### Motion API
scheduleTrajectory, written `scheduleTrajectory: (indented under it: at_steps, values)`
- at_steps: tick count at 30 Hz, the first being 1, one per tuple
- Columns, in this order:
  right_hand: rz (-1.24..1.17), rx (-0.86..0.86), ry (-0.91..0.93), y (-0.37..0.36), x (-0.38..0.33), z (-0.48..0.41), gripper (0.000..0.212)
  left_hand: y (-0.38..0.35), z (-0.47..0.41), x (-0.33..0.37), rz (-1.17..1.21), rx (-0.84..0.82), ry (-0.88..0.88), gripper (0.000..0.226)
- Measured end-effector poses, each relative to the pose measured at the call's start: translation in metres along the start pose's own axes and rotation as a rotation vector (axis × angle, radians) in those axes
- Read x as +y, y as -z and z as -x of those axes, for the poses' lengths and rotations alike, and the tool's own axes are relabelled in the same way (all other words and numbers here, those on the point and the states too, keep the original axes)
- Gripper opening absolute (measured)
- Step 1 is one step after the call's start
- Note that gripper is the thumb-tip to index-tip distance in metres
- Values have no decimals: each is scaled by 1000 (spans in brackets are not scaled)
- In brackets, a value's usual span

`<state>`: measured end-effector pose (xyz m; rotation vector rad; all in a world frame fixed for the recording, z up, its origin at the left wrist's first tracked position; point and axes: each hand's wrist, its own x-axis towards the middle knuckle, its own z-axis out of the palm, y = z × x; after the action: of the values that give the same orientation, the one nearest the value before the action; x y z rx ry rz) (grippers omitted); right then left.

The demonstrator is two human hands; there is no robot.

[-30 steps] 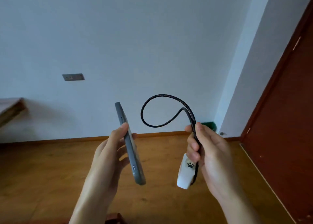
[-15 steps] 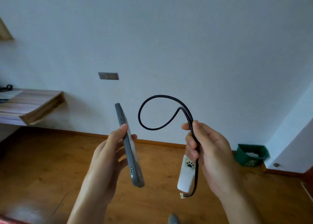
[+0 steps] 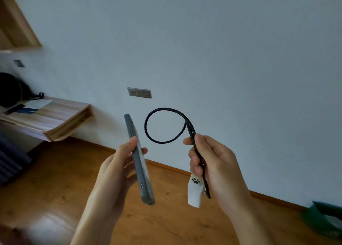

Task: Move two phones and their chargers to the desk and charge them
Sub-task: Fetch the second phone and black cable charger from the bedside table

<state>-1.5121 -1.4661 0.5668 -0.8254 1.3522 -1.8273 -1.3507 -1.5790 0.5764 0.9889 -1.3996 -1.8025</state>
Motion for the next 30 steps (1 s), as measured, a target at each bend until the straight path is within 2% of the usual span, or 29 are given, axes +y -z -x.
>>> scheduleTrajectory:
  at_steps: [4, 10, 13, 22, 27, 30]
  values:
    - [4, -69, -49, -28, 15, -59, 29, 29, -43, 10, 9, 105, -27, 28]
    - [31, -167, -58, -101, 44, -146, 28, 101, -115, 31, 33, 224, -92, 32]
    - [54, -201, -32, -155, 63, -191, 29, 156, -153, 41, 16, 248, -141, 41]
    - [3, -320, -38, -339, 104, -309, 29, 346, -237, 102, 34, 402, -154, 43]
    - [-6, -448, -58, -435, 133, -365, 28, 437, -266, 116, 40, 497, -167, 30]
    - [-5, -510, -90, -487, 156, -399, 28, 486, -290, 117, 74, 577, -146, 40]
